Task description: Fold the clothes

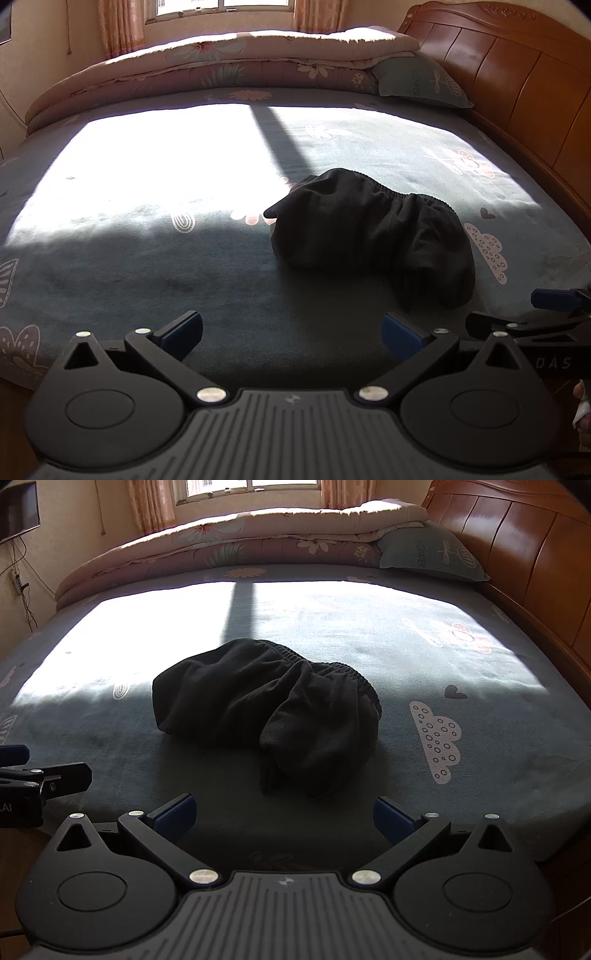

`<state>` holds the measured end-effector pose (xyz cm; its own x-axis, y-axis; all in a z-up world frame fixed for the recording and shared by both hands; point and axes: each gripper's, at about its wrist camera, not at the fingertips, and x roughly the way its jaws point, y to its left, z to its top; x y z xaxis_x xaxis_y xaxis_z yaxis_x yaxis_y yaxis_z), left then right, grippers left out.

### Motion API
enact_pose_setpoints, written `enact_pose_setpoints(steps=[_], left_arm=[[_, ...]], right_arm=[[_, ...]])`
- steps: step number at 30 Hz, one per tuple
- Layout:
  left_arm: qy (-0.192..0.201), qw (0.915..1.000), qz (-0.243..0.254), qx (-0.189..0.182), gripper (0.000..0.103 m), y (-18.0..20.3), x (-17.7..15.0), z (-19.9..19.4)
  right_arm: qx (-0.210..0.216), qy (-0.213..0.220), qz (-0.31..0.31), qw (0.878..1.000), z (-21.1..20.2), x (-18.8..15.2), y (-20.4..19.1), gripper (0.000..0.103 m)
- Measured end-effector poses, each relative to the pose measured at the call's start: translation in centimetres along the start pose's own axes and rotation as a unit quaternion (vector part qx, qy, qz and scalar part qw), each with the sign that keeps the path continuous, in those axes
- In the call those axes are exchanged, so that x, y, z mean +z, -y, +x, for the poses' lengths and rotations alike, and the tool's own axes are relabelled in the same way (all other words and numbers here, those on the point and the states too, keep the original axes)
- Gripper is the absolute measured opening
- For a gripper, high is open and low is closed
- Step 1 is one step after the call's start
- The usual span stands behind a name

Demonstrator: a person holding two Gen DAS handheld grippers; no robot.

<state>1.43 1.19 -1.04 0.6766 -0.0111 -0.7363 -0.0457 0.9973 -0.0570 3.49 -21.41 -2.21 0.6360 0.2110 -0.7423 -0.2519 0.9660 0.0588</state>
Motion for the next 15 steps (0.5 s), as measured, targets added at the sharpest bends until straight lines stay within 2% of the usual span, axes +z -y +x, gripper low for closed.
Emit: enact_pose_setpoints(steps=[15], left_arm=[[-0.005,0.9999,0.011,-0.002,0.102,0.4,1.6,1.6]], right_arm=[[0.007,-0.012,0.001,1.0,1.5,1.4,0.6,0.103]])
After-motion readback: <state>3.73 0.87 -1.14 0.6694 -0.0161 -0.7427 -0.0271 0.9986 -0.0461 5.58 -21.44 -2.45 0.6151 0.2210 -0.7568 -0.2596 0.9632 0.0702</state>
